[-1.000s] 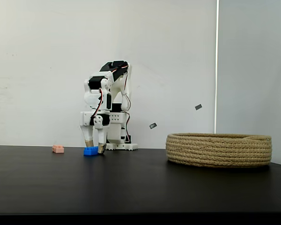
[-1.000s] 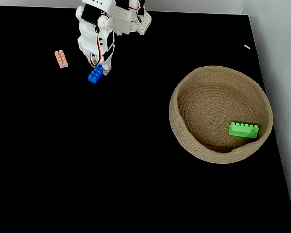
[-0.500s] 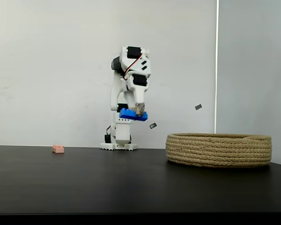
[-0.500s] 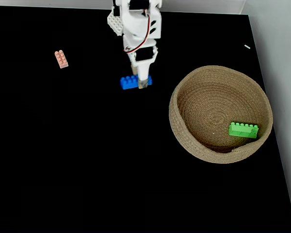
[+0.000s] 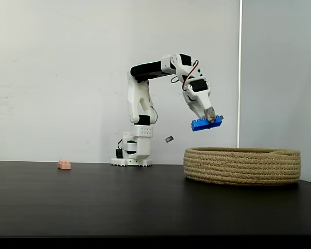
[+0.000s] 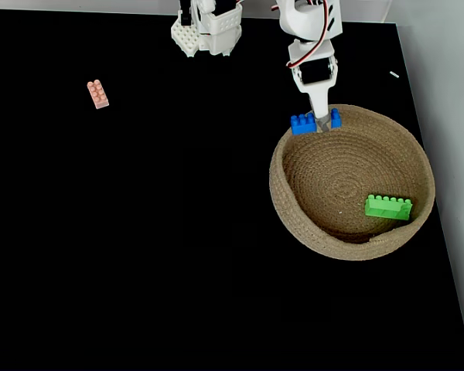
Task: Place the lego blocks in the tray
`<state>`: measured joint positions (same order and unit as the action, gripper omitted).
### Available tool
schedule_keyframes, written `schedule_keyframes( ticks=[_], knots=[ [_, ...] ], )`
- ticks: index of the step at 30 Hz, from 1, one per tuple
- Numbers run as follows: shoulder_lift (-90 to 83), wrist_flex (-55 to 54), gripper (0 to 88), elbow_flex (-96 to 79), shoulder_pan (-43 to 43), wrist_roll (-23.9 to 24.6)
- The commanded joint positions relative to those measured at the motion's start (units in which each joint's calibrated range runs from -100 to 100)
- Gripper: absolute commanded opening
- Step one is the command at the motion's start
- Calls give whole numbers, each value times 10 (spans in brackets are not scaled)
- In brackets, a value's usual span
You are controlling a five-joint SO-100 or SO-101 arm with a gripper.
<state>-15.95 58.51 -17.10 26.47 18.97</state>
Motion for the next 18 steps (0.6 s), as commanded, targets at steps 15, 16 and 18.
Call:
schedule_keyframes(
  ticks=[15, 16, 18],
  knots=[
    [-40, 8, 301, -9, -141, -35],
    [-40, -10, 307, -19, -179, -44],
    [-40, -27, 315, -38, -247, -58]
  ],
)
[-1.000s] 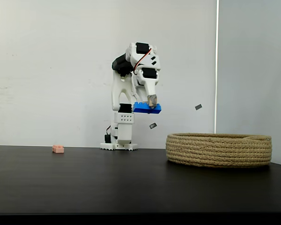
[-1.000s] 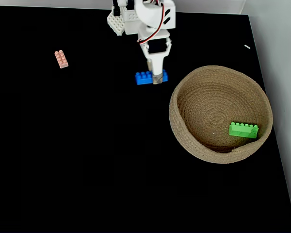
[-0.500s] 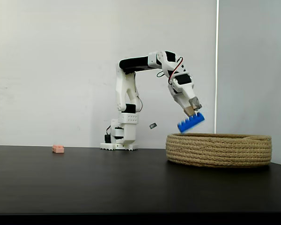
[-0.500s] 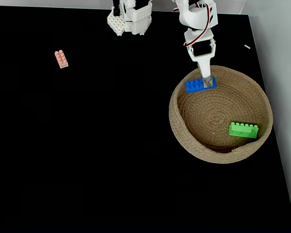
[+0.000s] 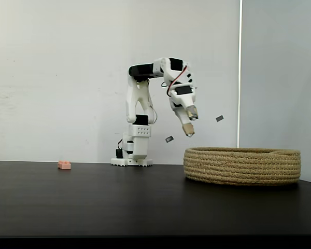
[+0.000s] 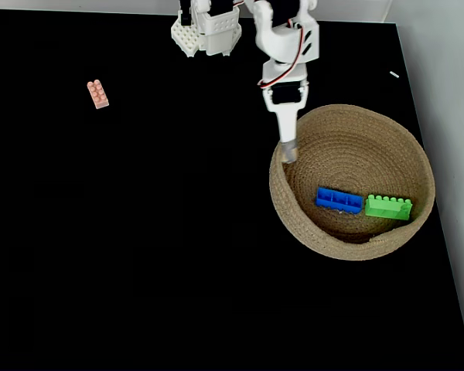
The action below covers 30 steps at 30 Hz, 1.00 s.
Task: Place the lego blocks in the tray
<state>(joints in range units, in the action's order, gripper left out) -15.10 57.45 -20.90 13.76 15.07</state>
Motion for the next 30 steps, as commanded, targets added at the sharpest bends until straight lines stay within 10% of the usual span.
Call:
schedule_keyframes(
  ticks=[1, 13, 30],
  knots=[
    [-49, -16, 324, -1, -150, -24],
    [-71, 88, 353, -75, -347, 63],
    [-237, 33, 427, -320, -583, -45]
  ],
)
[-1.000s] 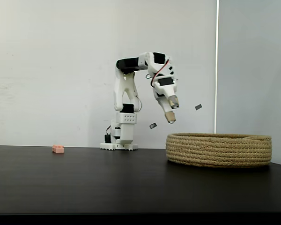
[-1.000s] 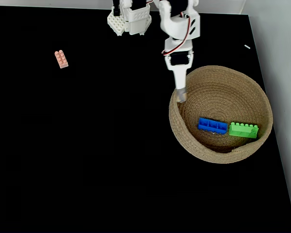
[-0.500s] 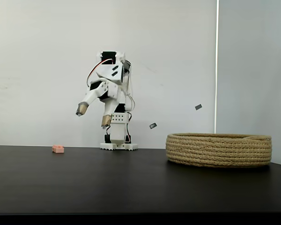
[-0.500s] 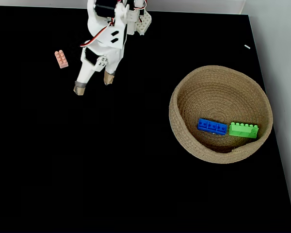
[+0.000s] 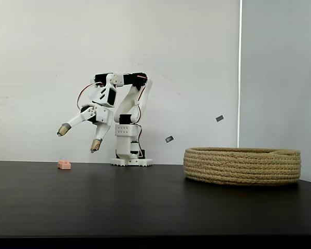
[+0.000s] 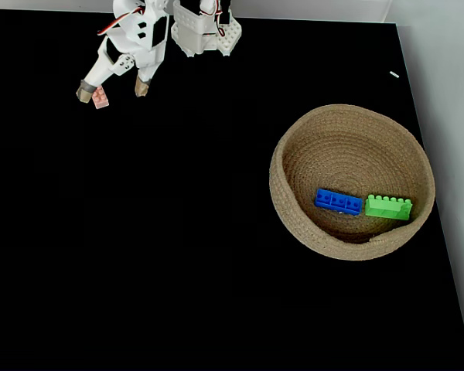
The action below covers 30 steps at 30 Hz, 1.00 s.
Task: Place the lego blocks in the tray
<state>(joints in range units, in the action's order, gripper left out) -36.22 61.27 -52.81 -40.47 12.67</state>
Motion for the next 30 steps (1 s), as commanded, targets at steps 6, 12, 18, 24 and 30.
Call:
schedule_keyframes(
  ticks=[6, 12, 18, 24, 30],
  knots=[
    [-19, -31, 427, -58, -77, -45],
    [-19, -35, 430, -92, -86, -51],
    [-19, -43, 434, -121, -96, -66],
    [-18, -85, 456, -135, -118, -78],
    [-14, -99, 461, -119, -132, -95]
  ],
)
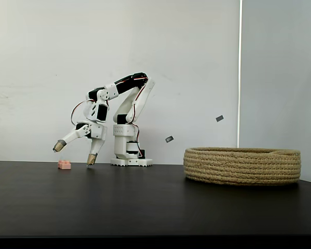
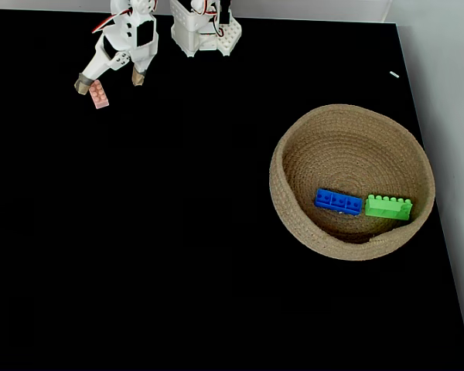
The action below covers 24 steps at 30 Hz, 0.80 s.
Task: Place the lego blocks in the tray
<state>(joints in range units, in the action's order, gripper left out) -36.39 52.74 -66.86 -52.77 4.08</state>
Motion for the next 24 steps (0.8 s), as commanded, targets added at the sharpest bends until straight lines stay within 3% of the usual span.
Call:
schedule_keyframes(
  ticks=[1, 24],
  knots=[
    [-8, -24, 461, 16, -12, -12],
    [129, -67, 403, 69, -44, -52]
  ],
)
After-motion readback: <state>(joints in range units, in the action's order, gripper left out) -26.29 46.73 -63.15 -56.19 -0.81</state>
